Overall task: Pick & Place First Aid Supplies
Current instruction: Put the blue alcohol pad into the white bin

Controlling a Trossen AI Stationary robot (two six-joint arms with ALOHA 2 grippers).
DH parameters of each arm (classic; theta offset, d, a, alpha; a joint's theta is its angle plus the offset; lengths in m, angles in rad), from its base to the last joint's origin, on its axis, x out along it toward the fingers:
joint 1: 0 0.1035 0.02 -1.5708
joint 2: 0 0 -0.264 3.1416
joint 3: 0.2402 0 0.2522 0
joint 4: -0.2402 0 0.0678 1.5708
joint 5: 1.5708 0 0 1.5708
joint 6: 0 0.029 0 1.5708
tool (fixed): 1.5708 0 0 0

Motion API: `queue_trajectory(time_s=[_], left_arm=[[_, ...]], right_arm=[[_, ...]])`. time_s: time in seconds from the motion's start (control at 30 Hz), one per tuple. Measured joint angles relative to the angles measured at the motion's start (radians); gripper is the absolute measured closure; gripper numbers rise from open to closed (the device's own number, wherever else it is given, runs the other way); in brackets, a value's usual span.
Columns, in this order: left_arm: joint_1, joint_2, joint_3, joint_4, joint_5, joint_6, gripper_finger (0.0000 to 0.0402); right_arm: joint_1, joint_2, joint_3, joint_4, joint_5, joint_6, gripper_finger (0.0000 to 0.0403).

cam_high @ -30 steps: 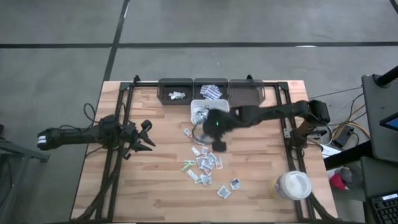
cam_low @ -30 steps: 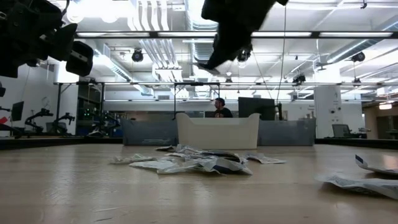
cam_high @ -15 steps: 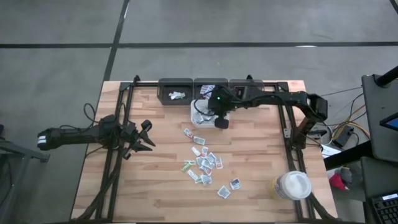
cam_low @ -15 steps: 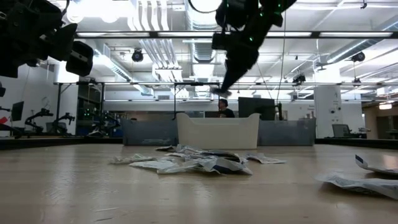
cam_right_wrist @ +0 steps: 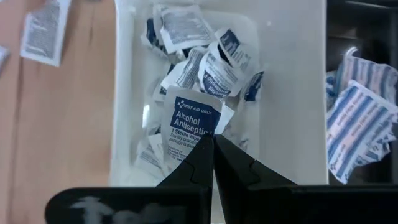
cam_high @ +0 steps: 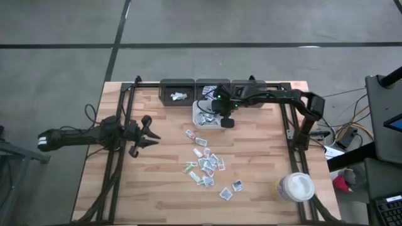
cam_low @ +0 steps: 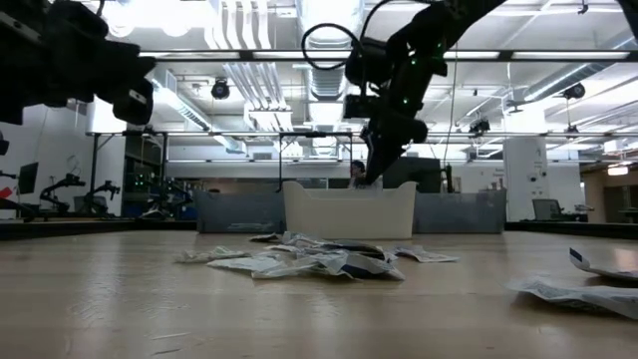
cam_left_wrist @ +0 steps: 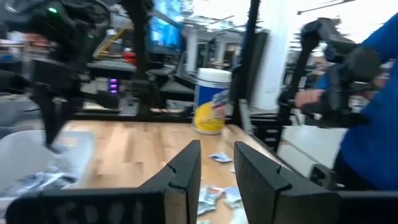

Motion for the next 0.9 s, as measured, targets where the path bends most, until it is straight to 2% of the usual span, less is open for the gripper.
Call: queue_trajectory(time_s=[0.13, 0.47, 0.9], left_arm=[[0.0, 0.003, 0.0, -0.011, -0.048, 0.008, 0.0307], [0.0, 0.006, 0.0, -0.02, -0.052, 0.014, 0.0307], [0.0, 0.006, 0.0, -0.028, -0.051, 0.012, 0.0307]], right_arm=[[-0.003, 0.025, 0.003, 0.007, 0.0, -0.059, 0.0394], [-0.003, 0.041, 0.003, 0.032, 0.0, -0.115, 0.039], [0.022, 0.024, 0.003, 0.05, 0.019, -0.081, 0.0288]])
